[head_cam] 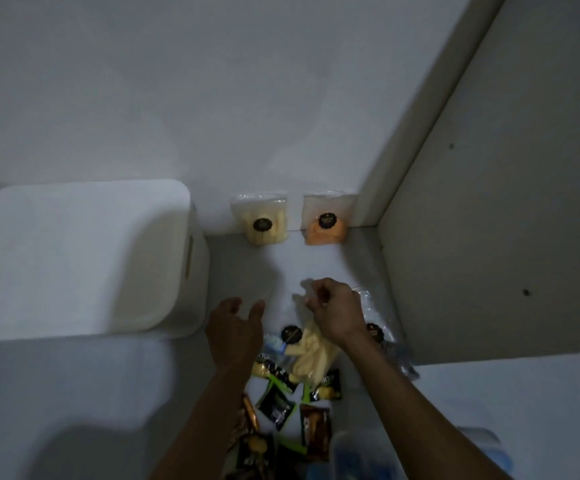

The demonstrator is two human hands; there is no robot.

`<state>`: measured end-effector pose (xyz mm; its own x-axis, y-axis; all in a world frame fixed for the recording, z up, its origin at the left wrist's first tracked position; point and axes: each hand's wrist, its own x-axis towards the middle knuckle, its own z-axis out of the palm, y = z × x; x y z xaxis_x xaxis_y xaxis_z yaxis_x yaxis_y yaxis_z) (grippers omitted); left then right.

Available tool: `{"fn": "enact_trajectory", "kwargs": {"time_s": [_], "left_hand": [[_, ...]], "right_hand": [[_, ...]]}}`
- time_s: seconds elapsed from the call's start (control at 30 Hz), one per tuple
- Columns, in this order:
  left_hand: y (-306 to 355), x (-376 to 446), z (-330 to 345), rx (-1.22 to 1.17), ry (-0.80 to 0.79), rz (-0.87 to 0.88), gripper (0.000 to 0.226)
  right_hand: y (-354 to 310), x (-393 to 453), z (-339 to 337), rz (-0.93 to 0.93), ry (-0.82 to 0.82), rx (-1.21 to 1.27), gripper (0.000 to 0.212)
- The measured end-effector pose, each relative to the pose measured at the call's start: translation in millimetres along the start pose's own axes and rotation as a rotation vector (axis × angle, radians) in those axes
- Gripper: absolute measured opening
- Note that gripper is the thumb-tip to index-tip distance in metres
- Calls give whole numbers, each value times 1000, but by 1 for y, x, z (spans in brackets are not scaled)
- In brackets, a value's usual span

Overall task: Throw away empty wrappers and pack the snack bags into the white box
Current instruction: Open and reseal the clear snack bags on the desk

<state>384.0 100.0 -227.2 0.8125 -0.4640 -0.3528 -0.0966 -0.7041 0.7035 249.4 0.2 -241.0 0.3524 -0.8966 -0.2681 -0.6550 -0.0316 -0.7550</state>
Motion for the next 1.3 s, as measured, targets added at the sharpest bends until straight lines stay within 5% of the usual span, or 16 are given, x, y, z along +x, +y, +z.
{"fn": "enact_trajectory", "kwargs": {"time_s": [0.17,0.37,0.6,0.87,1.03,1.3], "left_hand": [[-40,-5,10,126,-116,-127,69],[-41,-3,23,46,-6,-142,51],[-23,-14,16,-254,131,-100,34],[5,-61,-26,-492,73,41,46],[20,-99,-77,-533,62,273,25],[29,-161,-170,-770,-101,356,11]], "right_hand": [[8,0,25,50,-144,-205,43],[18,6,40,80,-133,-147,50],[21,-3,26,170,-51,189,15],[-10,-61,-25,46,70,453,12],[-54,-127,-59,-31,125,560,9],[-101,-224,-82,-149,106,622,15]]}}
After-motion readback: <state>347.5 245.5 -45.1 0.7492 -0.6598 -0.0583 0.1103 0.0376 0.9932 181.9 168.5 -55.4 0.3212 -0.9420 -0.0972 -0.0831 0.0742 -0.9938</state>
